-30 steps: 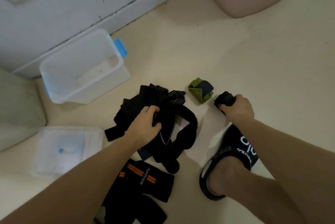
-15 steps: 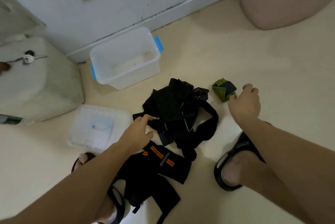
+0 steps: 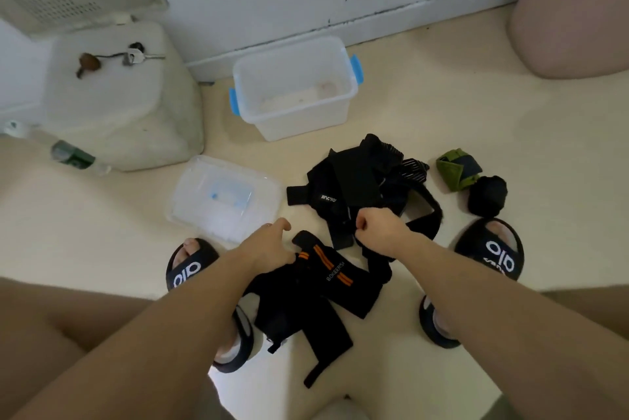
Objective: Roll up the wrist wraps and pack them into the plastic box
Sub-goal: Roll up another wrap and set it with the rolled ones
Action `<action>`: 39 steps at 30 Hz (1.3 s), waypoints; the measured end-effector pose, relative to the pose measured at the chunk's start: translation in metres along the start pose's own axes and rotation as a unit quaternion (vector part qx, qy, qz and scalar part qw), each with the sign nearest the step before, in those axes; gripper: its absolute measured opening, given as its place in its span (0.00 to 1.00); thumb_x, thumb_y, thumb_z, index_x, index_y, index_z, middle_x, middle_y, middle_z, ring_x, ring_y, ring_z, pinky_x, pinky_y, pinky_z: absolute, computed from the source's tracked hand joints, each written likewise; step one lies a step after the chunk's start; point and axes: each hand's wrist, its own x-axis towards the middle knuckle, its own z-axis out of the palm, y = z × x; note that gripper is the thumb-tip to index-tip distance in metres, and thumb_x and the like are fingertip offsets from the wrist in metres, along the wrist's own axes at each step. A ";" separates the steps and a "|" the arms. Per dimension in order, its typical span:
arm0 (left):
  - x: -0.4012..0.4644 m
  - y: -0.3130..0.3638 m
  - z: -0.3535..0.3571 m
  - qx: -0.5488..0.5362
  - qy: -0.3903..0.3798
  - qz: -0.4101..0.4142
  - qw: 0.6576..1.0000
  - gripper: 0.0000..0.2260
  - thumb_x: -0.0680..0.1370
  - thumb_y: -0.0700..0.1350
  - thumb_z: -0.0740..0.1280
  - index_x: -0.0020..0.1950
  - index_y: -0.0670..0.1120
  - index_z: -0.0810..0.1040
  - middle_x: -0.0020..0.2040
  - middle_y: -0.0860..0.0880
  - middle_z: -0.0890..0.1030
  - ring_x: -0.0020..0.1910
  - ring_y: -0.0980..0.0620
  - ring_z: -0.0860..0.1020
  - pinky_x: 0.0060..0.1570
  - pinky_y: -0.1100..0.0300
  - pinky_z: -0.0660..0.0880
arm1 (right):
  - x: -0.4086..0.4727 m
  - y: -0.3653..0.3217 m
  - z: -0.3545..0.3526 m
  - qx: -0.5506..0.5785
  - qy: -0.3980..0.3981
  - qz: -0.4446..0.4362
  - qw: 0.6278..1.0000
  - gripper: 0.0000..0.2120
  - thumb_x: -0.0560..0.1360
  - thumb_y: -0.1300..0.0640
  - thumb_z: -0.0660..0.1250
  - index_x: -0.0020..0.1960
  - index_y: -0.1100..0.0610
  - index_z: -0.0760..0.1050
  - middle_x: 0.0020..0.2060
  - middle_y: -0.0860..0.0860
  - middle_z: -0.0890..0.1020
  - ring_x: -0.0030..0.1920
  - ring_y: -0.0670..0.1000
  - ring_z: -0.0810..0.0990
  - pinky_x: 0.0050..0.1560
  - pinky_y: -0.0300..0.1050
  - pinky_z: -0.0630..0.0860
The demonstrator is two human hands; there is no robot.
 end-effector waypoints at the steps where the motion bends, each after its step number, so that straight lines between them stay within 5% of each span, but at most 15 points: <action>1: 0.001 -0.002 0.004 0.008 -0.013 0.002 1.000 0.32 0.77 0.47 0.72 0.78 0.46 0.62 0.69 0.41 0.71 0.59 0.47 0.74 0.51 0.59 0.71 | 0.002 -0.002 0.004 -0.013 -0.027 -0.005 1.000 0.06 0.80 0.58 0.65 0.55 0.58 0.78 0.52 0.56 0.82 0.52 0.57 0.80 0.53 0.52 0.79; 5: -0.001 -0.013 0.027 0.034 -0.076 0.013 0.996 0.38 0.73 0.49 0.76 0.78 0.49 0.61 0.69 0.44 0.70 0.59 0.46 0.75 0.55 0.56 0.75 | -0.001 -0.010 0.025 -0.055 -0.149 -0.010 0.987 0.11 0.78 0.59 0.67 0.60 0.58 0.79 0.54 0.58 0.82 0.51 0.56 0.82 0.53 0.51 0.81; 10: -0.004 -0.024 0.069 0.209 -0.104 -0.029 0.972 0.51 0.68 0.61 0.77 0.81 0.50 0.51 0.74 0.43 0.64 0.71 0.40 0.68 0.69 0.44 0.71 | -0.010 -0.018 0.063 -0.094 -0.280 0.009 0.955 0.22 0.77 0.60 0.69 0.70 0.60 0.74 0.42 0.56 0.79 0.38 0.53 0.79 0.37 0.43 0.78; 12: -0.005 -0.022 0.084 0.257 -0.072 -0.033 0.963 0.52 0.68 0.62 0.77 0.81 0.48 0.50 0.73 0.41 0.66 0.71 0.39 0.67 0.69 0.45 0.69 | -0.013 -0.020 0.078 -0.100 -0.300 0.012 0.948 0.23 0.76 0.59 0.70 0.71 0.60 0.73 0.53 0.59 0.81 0.49 0.57 0.83 0.48 0.48 0.82; 14: -0.005 -0.021 0.093 0.291 -0.013 -0.023 0.957 0.46 0.71 0.59 0.76 0.78 0.45 0.54 0.68 0.42 0.72 0.67 0.41 0.71 0.66 0.49 0.70 | -0.015 -0.022 0.090 -0.098 -0.314 0.011 0.944 0.27 0.76 0.59 0.71 0.74 0.58 0.71 0.63 0.59 0.78 0.60 0.60 0.80 0.53 0.50 0.82; 17: -0.001 -0.024 0.098 0.290 0.048 -0.003 0.956 0.26 0.78 0.45 0.68 0.73 0.43 0.61 0.57 0.45 0.80 0.58 0.44 0.78 0.53 0.54 0.71 | -0.014 -0.024 0.099 -0.091 -0.313 0.001 0.945 0.35 0.75 0.60 0.72 0.79 0.53 0.64 0.67 0.56 0.74 0.63 0.59 0.77 0.43 0.45 0.79; 20: 0.004 -0.031 0.091 0.260 0.034 -0.004 0.965 0.12 0.82 0.43 0.61 0.65 0.44 0.68 0.57 0.44 0.81 0.56 0.43 0.79 0.49 0.54 0.70 | -0.012 -0.022 0.099 -0.055 -0.294 0.014 0.954 0.42 0.73 0.61 0.73 0.82 0.50 0.59 0.65 0.55 0.74 0.61 0.58 0.77 0.58 0.51 0.81; 25: -0.007 -0.051 0.080 0.326 -0.077 -0.012 0.942 0.30 0.76 0.55 0.69 0.76 0.55 0.64 0.70 0.44 0.67 0.68 0.41 0.68 0.63 0.51 0.69 | -0.013 -0.023 0.089 -0.060 -0.267 -0.005 0.962 0.44 0.73 0.63 0.72 0.82 0.46 0.55 0.70 0.56 0.72 0.62 0.60 0.77 0.62 0.56 0.80; 28: -0.010 -0.054 0.084 0.349 -0.069 -0.041 0.934 0.21 0.78 0.51 0.68 0.70 0.51 0.71 0.67 0.45 0.72 0.64 0.43 0.74 0.59 0.51 0.75 | -0.017 -0.022 0.090 -0.105 -0.265 -0.024 0.958 0.45 0.73 0.63 0.72 0.83 0.44 0.53 0.73 0.56 0.68 0.64 0.61 0.76 0.62 0.56 0.80; 33: -0.020 -0.047 0.069 0.185 -0.043 -0.062 0.980 0.04 0.77 0.42 0.65 0.51 0.45 0.75 0.46 0.48 0.79 0.48 0.46 0.81 0.42 0.55 0.76 | -0.023 -0.029 0.092 -0.159 -0.261 -0.046 0.951 0.43 0.75 0.61 0.70 0.83 0.45 0.52 0.72 0.56 0.66 0.66 0.62 0.74 0.61 0.57 0.80; 39: -0.031 -0.034 0.018 -0.127 -0.019 -0.109 0.986 0.04 0.74 0.37 0.64 0.40 0.40 0.75 0.39 0.45 0.76 0.38 0.49 0.74 0.40 0.58 0.70 | -0.029 -0.044 0.082 -0.166 -0.158 -0.102 0.968 0.38 0.77 0.57 0.69 0.82 0.47 0.54 0.72 0.57 0.64 0.67 0.64 0.73 0.64 0.58 0.76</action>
